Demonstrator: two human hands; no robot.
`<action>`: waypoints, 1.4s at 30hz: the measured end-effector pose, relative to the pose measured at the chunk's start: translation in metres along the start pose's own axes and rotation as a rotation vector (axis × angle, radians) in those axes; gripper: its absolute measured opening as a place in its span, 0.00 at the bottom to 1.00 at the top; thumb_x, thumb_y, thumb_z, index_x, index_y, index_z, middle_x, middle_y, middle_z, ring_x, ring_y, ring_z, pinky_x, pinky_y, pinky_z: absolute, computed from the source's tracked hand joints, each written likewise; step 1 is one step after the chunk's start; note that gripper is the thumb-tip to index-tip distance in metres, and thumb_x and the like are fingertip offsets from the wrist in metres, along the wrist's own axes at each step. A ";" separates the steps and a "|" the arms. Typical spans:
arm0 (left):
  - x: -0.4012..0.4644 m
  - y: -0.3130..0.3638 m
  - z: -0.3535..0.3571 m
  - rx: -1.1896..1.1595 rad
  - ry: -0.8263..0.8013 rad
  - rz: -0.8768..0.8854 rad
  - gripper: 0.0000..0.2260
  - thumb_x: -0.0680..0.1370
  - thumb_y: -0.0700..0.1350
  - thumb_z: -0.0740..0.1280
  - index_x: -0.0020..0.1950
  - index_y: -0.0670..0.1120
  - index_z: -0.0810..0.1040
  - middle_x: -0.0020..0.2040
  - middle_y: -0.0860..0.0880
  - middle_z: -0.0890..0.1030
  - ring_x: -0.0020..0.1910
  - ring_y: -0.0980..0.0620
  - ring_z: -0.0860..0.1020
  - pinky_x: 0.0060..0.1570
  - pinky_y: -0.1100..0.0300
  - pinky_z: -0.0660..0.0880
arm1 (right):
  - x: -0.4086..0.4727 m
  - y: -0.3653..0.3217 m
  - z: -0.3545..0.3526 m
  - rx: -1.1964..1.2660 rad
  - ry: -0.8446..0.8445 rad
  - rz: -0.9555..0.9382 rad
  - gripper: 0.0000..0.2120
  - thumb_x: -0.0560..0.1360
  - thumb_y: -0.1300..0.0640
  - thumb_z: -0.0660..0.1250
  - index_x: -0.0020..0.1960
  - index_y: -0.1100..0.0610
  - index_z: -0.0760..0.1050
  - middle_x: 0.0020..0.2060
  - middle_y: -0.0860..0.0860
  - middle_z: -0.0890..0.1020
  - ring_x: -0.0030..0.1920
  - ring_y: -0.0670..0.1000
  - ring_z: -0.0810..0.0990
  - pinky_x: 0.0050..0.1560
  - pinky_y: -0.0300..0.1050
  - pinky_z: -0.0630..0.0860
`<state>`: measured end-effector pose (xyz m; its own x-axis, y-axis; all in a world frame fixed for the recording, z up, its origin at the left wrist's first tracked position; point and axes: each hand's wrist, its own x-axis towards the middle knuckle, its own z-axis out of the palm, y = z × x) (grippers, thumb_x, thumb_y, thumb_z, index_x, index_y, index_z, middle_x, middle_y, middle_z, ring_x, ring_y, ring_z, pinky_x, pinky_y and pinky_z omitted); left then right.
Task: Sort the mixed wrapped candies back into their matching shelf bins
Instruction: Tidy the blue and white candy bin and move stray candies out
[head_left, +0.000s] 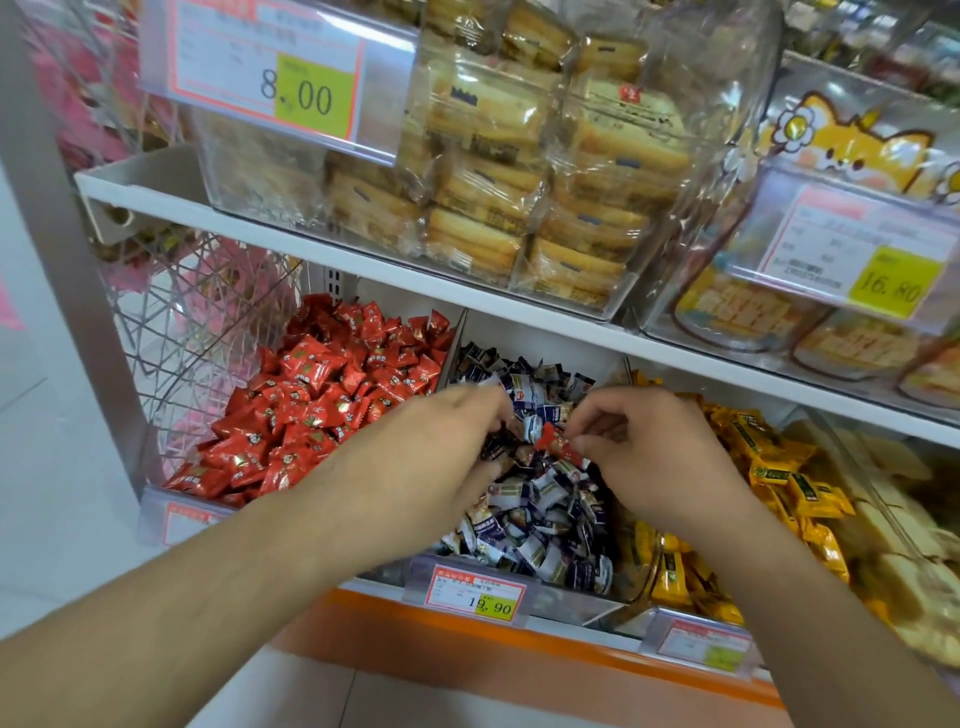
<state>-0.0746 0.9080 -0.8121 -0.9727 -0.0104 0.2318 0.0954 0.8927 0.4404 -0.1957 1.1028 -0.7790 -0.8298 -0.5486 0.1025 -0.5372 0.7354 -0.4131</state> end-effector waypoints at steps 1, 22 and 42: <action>0.000 0.001 -0.006 -0.076 0.006 -0.033 0.22 0.81 0.54 0.68 0.72 0.58 0.65 0.69 0.60 0.72 0.67 0.60 0.73 0.66 0.59 0.73 | -0.004 -0.006 -0.004 0.100 -0.013 0.011 0.11 0.76 0.59 0.75 0.40 0.45 0.83 0.38 0.41 0.84 0.43 0.39 0.81 0.45 0.36 0.79; 0.005 -0.005 -0.008 0.122 0.026 0.155 0.18 0.82 0.48 0.65 0.73 0.54 0.74 0.68 0.59 0.73 0.67 0.58 0.73 0.69 0.58 0.72 | -0.010 0.014 -0.007 -0.256 -0.088 -0.066 0.15 0.79 0.55 0.71 0.65 0.46 0.79 0.67 0.45 0.78 0.68 0.49 0.75 0.66 0.43 0.74; 0.086 0.004 0.046 0.555 -0.487 0.455 0.15 0.83 0.58 0.62 0.69 0.59 0.77 0.69 0.57 0.75 0.72 0.55 0.69 0.72 0.51 0.68 | -0.020 0.052 -0.021 -0.037 -0.245 -0.023 0.14 0.82 0.54 0.68 0.67 0.46 0.78 0.81 0.49 0.60 0.82 0.45 0.51 0.76 0.43 0.54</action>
<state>-0.1672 0.9313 -0.8305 -0.8596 0.4817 -0.1707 0.5035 0.8554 -0.1216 -0.2105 1.1599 -0.7832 -0.7583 -0.6420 -0.1132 -0.5643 0.7334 -0.3790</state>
